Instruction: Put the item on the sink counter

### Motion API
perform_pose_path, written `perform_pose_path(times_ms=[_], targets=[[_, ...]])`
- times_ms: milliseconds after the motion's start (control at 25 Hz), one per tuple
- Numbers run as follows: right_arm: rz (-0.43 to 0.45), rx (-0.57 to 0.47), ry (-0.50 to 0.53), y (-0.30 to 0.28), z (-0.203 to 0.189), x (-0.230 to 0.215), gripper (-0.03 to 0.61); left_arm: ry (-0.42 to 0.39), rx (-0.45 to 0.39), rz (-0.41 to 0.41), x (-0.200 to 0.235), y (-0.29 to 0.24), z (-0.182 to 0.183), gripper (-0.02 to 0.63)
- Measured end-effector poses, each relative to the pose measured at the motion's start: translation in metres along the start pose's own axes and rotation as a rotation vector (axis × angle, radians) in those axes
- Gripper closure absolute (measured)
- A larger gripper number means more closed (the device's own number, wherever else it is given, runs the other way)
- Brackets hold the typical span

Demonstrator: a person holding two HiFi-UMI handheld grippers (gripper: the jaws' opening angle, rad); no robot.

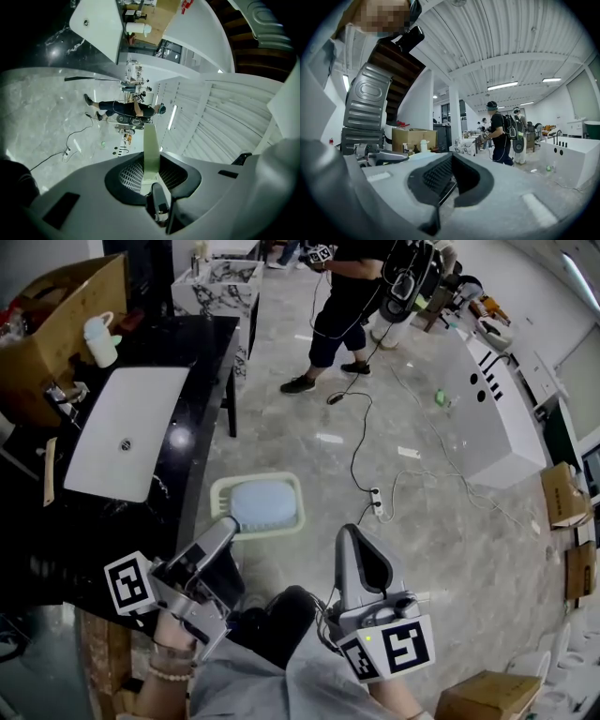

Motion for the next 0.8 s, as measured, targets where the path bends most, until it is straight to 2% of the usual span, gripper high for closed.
perform_pose_path(times_ms=[200,320,520,800], targets=[[0.012,0.009,-0.007,-0.012,0.000,-0.007,0.581,-0.001,-0.023,0.001,0.001,-0.006,0.008,0.531],[0.021,0.057,-0.024,-0.023,-0.006,-0.013,0.581,-0.006,-0.041,0.008,0.003,-0.014,0.016,0.531],[0.067,0.010,-0.018,-0.051,-0.003,-0.034,0.581,-0.018,-0.086,0.006,0.004,-0.039,0.029,0.531],[0.133,0.015,-0.017,-0.099,0.002,-0.076,0.581,-0.027,-0.132,-0.004,0.008,-0.093,0.050,0.531]])
Point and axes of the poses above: the fingertips, and each gripper's own axes: y backward along the fingers, x to its left, z out of its top, the point moved 2 cm from there along y, backward along the fingers, and after that the axes turned 2 degrees about z, right-handed, at the moved point
